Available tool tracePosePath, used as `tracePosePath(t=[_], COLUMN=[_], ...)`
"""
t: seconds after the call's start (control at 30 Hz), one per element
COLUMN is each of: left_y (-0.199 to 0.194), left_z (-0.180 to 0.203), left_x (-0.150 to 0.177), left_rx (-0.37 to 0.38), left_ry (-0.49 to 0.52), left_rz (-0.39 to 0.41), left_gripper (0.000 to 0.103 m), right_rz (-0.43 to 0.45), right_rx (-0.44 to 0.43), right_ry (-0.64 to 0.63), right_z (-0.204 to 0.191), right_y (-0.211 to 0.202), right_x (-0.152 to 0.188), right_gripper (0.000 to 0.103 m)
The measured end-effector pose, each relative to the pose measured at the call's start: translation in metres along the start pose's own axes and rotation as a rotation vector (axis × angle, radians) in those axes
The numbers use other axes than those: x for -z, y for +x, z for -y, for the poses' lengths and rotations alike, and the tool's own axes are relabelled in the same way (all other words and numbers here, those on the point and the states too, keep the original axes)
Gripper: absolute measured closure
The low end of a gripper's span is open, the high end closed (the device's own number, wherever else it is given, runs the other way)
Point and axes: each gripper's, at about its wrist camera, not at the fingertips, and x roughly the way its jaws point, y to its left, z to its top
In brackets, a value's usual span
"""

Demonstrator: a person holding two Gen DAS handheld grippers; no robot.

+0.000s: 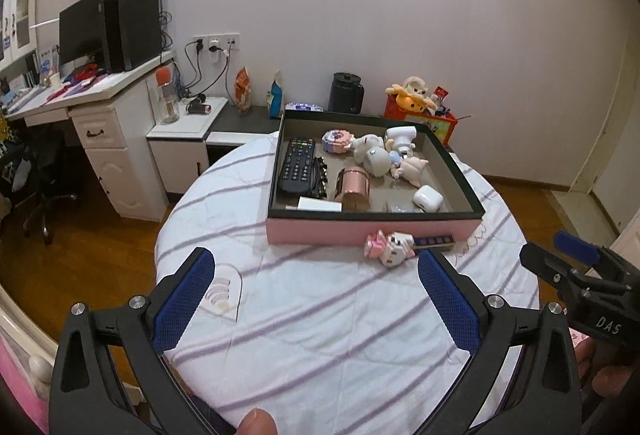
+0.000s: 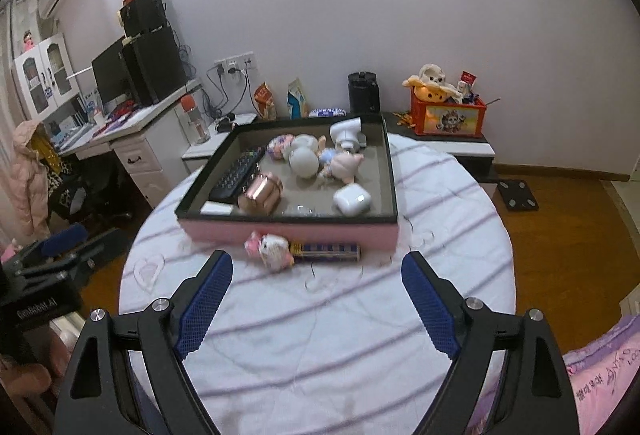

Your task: Organize rigid objects

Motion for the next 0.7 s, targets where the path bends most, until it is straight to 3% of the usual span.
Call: tracePosePath(t=[0.3, 0.7], left_y=[-0.006, 0.037], left_z=[0.012, 0.039], left_x=[0.011, 0.018], left_rx=[-0.008, 0.005], left_ry=[0.023, 0.064], left_rz=[-0.007, -0.085], left_gripper=[0.000, 0.000], right_rz=[-0.011, -0.068], right_rx=[-0.003, 0.002], right_ry=[0.013, 0.062], right_z=[0.008, 0.037], right_y=[-0.003, 0.023], right_x=[0.013, 0.022], right_gripper=[0.015, 0.015])
